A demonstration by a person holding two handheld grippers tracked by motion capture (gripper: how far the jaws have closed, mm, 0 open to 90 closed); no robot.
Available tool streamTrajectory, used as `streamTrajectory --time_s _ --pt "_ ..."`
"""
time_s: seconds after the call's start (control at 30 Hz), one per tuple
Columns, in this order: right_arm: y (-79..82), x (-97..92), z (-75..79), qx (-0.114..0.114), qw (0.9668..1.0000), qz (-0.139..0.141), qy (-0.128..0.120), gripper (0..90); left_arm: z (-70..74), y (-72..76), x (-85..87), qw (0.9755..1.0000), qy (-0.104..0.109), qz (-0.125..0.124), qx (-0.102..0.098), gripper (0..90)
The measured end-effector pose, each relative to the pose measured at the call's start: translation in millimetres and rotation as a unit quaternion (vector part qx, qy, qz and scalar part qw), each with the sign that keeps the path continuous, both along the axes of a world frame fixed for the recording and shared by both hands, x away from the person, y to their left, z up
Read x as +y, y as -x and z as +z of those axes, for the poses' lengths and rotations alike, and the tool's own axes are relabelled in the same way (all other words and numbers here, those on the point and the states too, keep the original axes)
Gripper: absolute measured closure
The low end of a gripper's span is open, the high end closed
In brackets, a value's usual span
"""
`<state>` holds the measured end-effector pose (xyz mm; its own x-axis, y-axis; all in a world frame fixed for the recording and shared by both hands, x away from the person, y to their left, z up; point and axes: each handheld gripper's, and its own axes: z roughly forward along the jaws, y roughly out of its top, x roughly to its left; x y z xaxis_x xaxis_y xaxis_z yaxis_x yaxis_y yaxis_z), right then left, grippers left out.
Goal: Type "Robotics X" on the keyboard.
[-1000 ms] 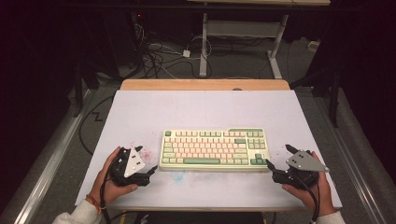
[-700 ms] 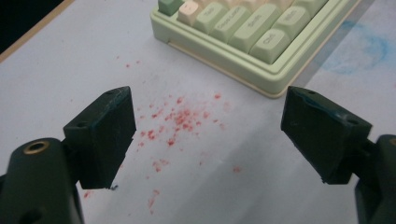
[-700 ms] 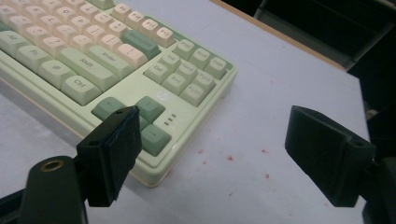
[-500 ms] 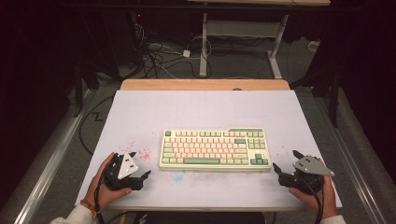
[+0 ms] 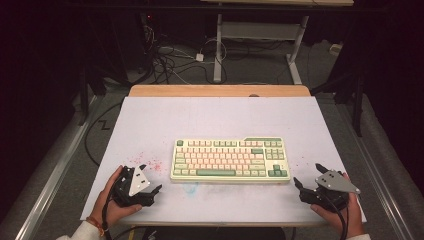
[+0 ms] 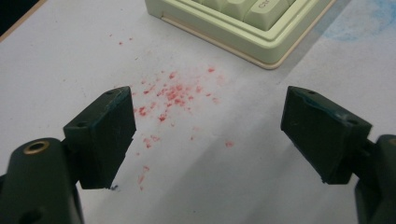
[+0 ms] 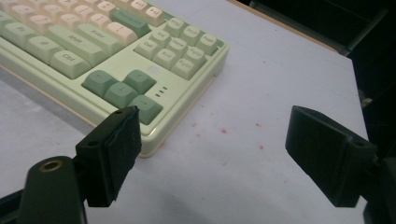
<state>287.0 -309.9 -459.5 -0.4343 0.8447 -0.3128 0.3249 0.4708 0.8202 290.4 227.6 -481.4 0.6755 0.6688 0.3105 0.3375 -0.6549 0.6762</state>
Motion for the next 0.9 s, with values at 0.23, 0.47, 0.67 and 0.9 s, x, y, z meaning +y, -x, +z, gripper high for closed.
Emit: streamTrajectory --time_s 0.23,0.47,0.67,0.9 --pt "-3.7 6.1 -2.7 0.003 0.9999 0.007 0.014 18.9 -0.9 -1.3 1.5 1.0 0.005 0.001 0.004 16.8" --pt "-2.0 4.3 -2.7 0.0 0.9999 0.009 0.015 18.9 -0.7 -1.9 -1.9 1.0 0.002 -0.001 0.007 16.8" --pt "-2.4 4.6 -2.9 -0.001 0.9998 0.01 0.015 18.9 0.8 -1.4 -1.6 1.0 0.003 0.001 0.002 16.8" --pt "-2.9 5.2 -3.4 -0.001 0.9998 0.009 0.016 18.9 0.7 -1.7 -1.7 1.0 0.001 0.002 0.001 16.8"
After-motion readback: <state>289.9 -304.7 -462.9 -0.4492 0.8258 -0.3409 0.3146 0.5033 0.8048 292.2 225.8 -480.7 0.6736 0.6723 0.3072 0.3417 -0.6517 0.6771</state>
